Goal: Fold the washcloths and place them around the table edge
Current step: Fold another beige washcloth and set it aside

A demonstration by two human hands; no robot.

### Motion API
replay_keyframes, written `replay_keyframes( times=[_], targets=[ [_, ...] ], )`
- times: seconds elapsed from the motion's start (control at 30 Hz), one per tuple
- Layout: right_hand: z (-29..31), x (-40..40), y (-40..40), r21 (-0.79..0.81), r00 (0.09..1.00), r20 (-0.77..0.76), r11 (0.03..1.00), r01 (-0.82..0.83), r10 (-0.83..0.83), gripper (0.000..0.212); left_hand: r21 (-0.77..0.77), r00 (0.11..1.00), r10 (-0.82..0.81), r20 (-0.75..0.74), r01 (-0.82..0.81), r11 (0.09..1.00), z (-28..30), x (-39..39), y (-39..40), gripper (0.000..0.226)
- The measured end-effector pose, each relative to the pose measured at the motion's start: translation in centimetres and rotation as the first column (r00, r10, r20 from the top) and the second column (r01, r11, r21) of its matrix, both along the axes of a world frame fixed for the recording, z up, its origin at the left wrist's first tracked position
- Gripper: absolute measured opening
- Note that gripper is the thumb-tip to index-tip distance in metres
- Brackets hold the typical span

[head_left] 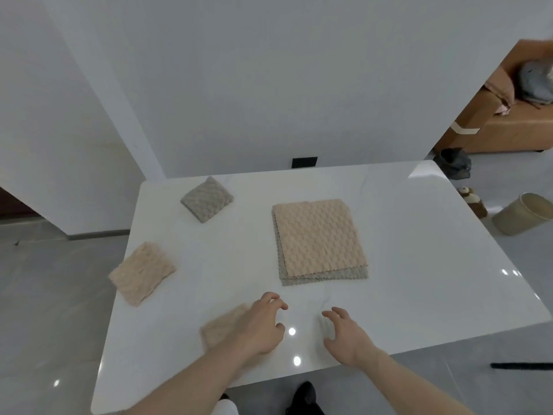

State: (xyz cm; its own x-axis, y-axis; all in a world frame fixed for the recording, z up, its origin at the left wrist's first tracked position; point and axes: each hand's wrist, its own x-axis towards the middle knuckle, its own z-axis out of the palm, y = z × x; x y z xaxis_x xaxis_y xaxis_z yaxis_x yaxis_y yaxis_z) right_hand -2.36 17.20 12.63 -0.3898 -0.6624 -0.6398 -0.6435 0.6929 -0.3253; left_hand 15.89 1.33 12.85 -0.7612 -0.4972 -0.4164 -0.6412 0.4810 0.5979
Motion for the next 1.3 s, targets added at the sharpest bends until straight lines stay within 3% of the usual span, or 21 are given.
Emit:
replay_keyframes(
  times=[0.17, 0.5, 0.63, 0.77, 0.87, 0.93, 1.07, 1.13, 1.3],
  targets=[
    [0.1, -4.5, 2.2, 0.02, 1.0, 0.0, 1.0, 0.001, -0.001, 0.069, -0.013, 0.994, 0.109, -0.01, -0.109, 0.994, 0.7, -1.2, 2.5, 0.044],
    [0.6, -5.6, 3.1, -0.089, 1.0, 0.005, 0.996, 0.02, -0.02, 0.066, -0.005, 0.996, 0.09, 0.012, -0.09, 0.996, -0.4, -2.4, 1.8, 0.045],
    [0.8, -6.5, 3.9, -0.094, 1.0, -0.007, 0.995, -0.027, 0.027, 0.066, 0.001, 0.978, 0.198, 0.066, -0.198, 0.98, -1.1, -3.0, 2.3, 0.048],
    [0.5, -8.7, 4.2, -0.069, 0.998, -0.032, 0.996, -0.065, 0.063, 0.066, -0.131, 0.889, 0.429, 0.162, -0.412, 0.902, -1.8, -1.3, 3.2, 0.049],
    [0.0, -10.1, 4.6, -0.052, 0.993, -0.021, 0.992, -0.117, 0.117, 0.065, -0.133, 0.813, 0.441, 0.381, -0.424, 0.896, -3.6, 0.8, 4.8, 0.063],
    [-0.3, -11.2, 4.9, -0.053, 0.986, -0.009, 0.984, -0.167, 0.167, 0.065, -0.153, 0.758, 0.473, 0.449, -0.456, 0.877, -4.9, 1.7, 6.2, 0.064],
    [-0.4, -13.5, 5.9, -0.063, 0.968, 0.028, 0.967, -0.247, 0.25, 0.063, -0.249, 0.696, 0.604, 0.387, -0.552, 0.796, -6.0, 1.9, 7.7, 0.034],
    [-0.4, -14.8, 6.7, -0.07, 0.959, 0.043, 0.959, -0.276, 0.28, 0.062, -0.269, 0.661, 0.659, 0.36, -0.603, 0.751, -5.5, 1.3, 7.6, 0.033],
    [0.0, -18.1, 8.8, -0.05, 0.939, 0.054, 0.94, -0.337, 0.339, 0.062, -0.252, 0.652, 0.621, 0.435, -0.574, 0.779, -4.2, -0.8, 9.0, 0.027]
  ],
)
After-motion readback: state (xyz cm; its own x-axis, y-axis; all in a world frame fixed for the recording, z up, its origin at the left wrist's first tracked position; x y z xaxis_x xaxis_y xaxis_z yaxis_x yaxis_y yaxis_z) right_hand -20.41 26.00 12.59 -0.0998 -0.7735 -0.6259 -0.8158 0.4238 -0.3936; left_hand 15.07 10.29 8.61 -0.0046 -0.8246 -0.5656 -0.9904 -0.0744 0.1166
